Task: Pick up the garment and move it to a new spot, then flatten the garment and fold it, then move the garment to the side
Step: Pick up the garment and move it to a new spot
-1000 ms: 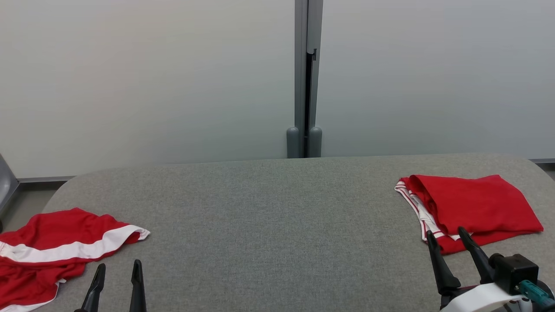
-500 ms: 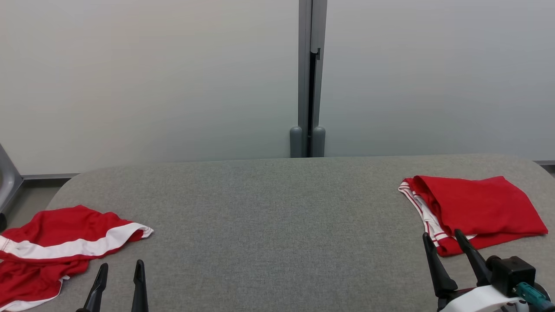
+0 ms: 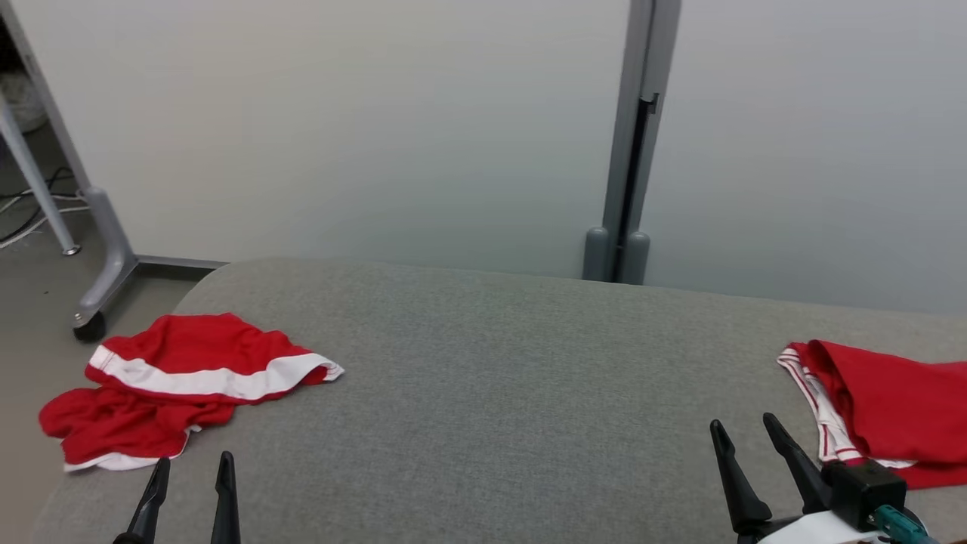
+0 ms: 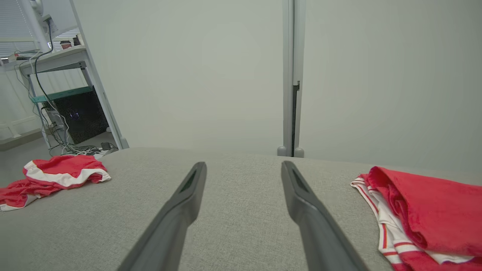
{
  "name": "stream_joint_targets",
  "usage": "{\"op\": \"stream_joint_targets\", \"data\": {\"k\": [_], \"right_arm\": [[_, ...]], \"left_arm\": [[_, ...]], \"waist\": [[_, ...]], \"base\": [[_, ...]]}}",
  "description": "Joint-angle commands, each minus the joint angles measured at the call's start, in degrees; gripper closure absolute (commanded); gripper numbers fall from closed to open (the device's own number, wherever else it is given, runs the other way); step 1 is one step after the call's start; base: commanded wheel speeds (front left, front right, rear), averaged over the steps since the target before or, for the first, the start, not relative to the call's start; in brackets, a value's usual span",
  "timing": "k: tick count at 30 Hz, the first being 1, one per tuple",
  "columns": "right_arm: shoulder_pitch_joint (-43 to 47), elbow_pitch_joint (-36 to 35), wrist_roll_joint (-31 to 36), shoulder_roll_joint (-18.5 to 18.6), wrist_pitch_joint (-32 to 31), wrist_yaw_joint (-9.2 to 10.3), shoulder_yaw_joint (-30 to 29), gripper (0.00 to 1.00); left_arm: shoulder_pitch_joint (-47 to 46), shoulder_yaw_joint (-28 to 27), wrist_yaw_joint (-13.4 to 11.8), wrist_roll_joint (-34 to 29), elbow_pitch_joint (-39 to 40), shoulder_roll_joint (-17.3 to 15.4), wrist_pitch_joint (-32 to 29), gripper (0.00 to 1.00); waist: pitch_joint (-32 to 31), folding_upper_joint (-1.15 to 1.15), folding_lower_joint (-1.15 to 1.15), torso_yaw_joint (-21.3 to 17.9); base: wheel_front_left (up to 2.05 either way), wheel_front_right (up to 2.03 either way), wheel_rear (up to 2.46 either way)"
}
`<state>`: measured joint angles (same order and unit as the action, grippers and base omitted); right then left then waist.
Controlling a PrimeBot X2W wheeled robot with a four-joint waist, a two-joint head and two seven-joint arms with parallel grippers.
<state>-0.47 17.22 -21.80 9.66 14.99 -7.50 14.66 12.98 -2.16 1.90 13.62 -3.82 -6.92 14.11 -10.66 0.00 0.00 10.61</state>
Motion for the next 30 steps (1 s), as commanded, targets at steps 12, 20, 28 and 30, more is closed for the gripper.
{"op": "stream_joint_targets", "data": {"k": [12,20,28,30], "right_arm": [[-1.1,-1.6,-0.6,-1.2,0.2,0.01,2.7,0.00],[-2.0,-2.4,-0.9,-0.9,0.2,0.01,3.4,0.00],[-0.7,-4.7,0.1,-1.5,0.3,0.01,2.5,0.00],[-0.8,-5.9,0.5,-1.4,0.3,0.01,2.2,0.00]], "left_arm": [[0.2,-1.7,-1.8,0.9,2.0,-1.5,-1.8,0.00],[0.0,-2.2,-2.3,1.6,1.8,-2.2,-2.1,0.00],[-5.4,-2.8,-0.9,3.5,0.8,-4.8,-7.1,0.00],[-8.1,-3.6,-0.5,5.0,-0.8,-6.3,-11.4,0.00]], "waist": [[1.5,0.00,0.00,11.0],[2.2,0.00,0.00,11.9],[2.8,0.00,0.00,9.9],[3.7,0.00,0.00,8.8]], "base": [[0.00,0.00,0.00],[0.00,0.00,0.00],[0.00,0.00,0.00],[0.00,0.00,0.00]]}}
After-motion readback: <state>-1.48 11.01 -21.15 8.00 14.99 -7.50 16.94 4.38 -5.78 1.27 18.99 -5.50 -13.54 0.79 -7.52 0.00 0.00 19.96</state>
